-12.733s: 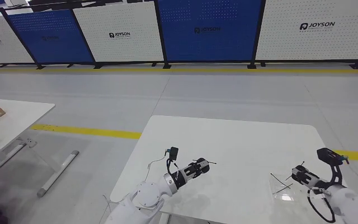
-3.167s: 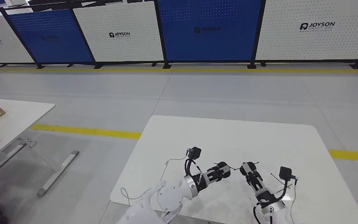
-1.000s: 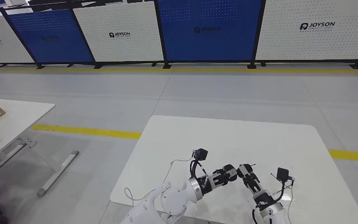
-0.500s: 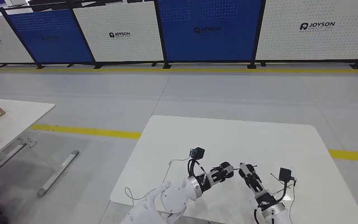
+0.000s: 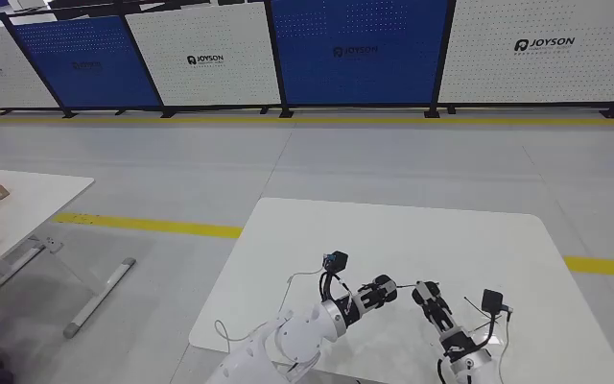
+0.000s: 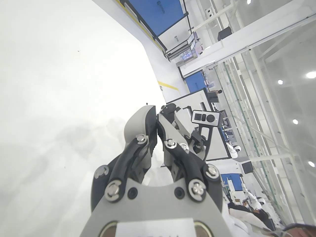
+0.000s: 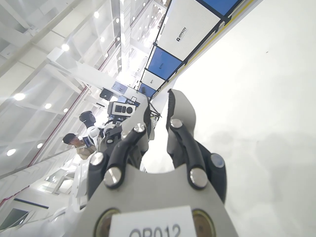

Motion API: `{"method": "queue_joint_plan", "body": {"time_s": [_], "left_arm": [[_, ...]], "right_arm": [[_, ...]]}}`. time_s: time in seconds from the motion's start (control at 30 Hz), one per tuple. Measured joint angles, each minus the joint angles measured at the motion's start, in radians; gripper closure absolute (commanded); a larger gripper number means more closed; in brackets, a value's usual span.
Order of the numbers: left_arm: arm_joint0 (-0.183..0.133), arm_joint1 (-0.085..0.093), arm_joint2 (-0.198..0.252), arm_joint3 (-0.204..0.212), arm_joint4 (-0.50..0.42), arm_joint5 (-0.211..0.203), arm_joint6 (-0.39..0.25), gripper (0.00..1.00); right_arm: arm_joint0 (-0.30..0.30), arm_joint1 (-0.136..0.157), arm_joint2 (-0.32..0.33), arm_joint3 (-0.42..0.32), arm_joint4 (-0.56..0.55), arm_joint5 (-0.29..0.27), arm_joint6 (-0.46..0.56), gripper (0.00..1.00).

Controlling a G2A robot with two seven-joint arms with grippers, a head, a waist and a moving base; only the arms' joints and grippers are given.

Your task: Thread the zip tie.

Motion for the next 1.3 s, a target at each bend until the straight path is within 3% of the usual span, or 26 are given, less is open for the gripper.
{"method": "queue_joint_plan", "body": {"time_s": [0.2, 0.43, 0.67, 0.7, 0.73, 0.77, 0.87, 1.17, 1.3], "left_arm": [[0.000, -0.001, 0.000, -0.001, 0.003, -0.011, -0.003, 1.00], [0.008, 0.001, 0.000, -0.007, 0.007, -0.073, -0.011, 1.00], [0.005, 0.001, 0.008, -0.009, 0.031, -0.069, -0.021, 1.00], [0.005, 0.000, 0.008, -0.008, 0.033, -0.065, -0.019, 0.91], [0.004, 0.000, 0.007, -0.008, 0.033, -0.060, -0.016, 0.65], [0.005, 0.000, 0.006, -0.007, 0.033, -0.058, -0.015, 0.58], [0.006, 0.000, 0.004, -0.004, 0.033, -0.061, -0.016, 0.54], [0.012, 0.001, -0.009, 0.001, 0.041, -0.059, 0.015, 0.62], [0.016, 0.002, -0.020, 0.000, 0.039, -0.061, 0.022, 0.73]], "right_arm": [[0.000, -0.002, 0.000, 0.003, -0.005, -0.009, -0.006, 1.00], [0.001, -0.002, -0.002, 0.002, 0.000, -0.023, 0.033, 1.00], [0.000, -0.002, 0.004, 0.006, 0.009, -0.044, 0.041, 1.00], [-0.002, -0.002, 0.006, 0.005, 0.008, -0.046, 0.036, 1.00], [-0.005, -0.002, 0.009, 0.003, 0.004, -0.046, 0.027, 1.00], [-0.007, -0.002, 0.011, 0.001, -0.002, -0.044, 0.020, 1.00], [-0.013, -0.002, 0.014, -0.004, -0.024, -0.032, 0.001, 1.00], [-0.011, -0.007, 0.006, 0.001, -0.056, -0.005, -0.035, 1.00], [-0.011, -0.009, 0.006, 0.003, -0.059, -0.004, -0.038, 1.00]]}}
